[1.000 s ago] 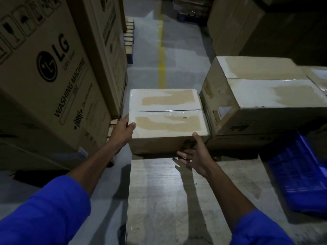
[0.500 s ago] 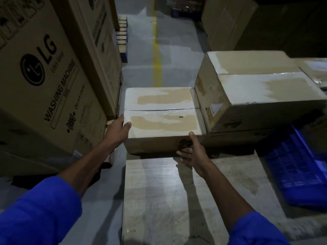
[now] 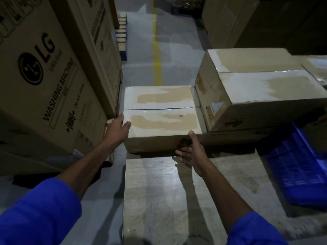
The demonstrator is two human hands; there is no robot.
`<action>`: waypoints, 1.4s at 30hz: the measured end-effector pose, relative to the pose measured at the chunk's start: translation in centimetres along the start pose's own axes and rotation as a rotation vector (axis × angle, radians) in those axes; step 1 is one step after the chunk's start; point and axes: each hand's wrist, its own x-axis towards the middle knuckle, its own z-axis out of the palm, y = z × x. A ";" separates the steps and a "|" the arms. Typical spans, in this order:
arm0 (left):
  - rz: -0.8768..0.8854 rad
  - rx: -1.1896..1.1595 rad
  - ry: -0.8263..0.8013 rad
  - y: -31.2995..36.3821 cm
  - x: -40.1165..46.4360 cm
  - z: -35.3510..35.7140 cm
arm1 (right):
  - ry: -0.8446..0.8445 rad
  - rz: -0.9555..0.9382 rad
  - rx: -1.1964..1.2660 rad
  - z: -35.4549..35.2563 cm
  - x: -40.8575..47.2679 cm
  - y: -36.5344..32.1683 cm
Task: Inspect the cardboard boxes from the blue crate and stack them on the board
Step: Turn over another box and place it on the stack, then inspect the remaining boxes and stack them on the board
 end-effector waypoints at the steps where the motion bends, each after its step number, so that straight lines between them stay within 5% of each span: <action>1: 0.009 -0.002 0.003 0.1 0.0 0.1 | 0.004 -0.009 -0.007 -0.1 0.0 0.0; 30: 0.016 -0.123 0.004 1.0 -2.5 0.8 | 0.005 -0.104 -0.209 -0.8 -1.3 0.1; 42: -0.012 0.057 0.133 1.2 -6.9 2.6 | 0.019 -0.506 -0.817 -0.1 -3.4 3.0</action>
